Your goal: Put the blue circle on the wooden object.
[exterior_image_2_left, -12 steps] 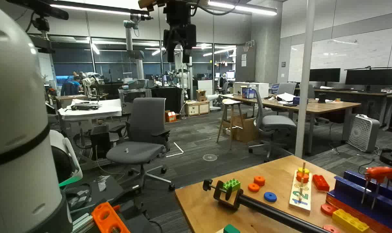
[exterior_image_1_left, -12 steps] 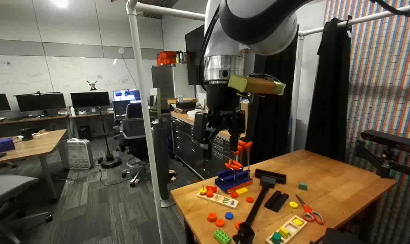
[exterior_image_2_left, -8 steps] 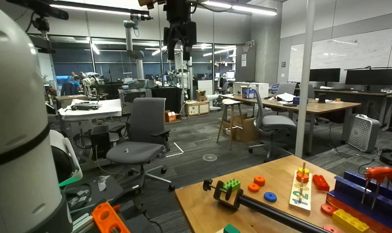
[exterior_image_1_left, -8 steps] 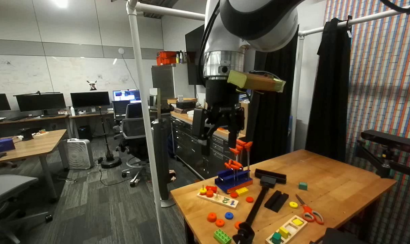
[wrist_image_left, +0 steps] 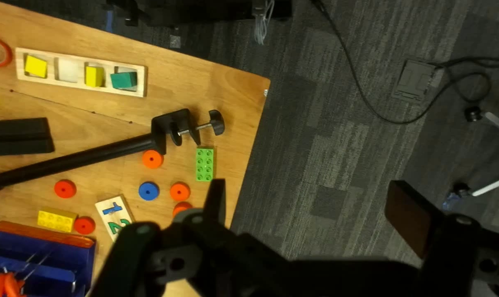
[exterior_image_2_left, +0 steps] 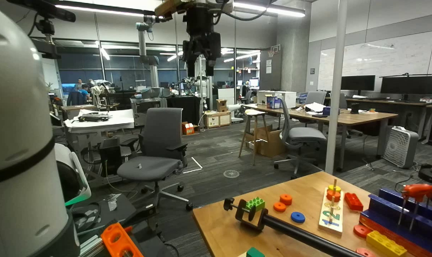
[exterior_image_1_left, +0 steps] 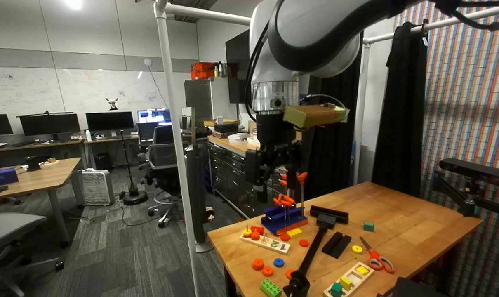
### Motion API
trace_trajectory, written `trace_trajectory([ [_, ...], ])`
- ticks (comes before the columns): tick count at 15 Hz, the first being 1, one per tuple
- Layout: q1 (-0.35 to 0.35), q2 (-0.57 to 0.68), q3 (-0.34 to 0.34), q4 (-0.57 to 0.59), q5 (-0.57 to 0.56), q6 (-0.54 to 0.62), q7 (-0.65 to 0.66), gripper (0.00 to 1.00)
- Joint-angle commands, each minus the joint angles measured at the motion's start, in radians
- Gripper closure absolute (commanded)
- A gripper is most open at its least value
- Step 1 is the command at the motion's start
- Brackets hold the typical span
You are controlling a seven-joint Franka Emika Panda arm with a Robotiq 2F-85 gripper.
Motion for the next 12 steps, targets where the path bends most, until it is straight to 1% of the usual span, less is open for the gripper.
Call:
trace_trajectory([
  [1, -0.019, 0.009, -0.027, -0.082, -0.07, 0.099, -0.07, 0.0],
  [3, -0.032, 0.016, -0.058, -0.143, -0.093, 0.201, -0.113, 0.0],
  [6, -0.066, 0.028, -0.114, -0.239, -0.124, 0.403, -0.178, 0.0],
  [8, -0.091, 0.058, -0.158, -0.279, -0.125, 0.513, -0.223, 0.0],
  [10, -0.126, 0.116, -0.194, -0.29, -0.135, 0.602, -0.247, 0.0],
  [12, -0.152, 0.197, -0.229, -0.268, -0.125, 0.646, -0.271, 0.0],
])
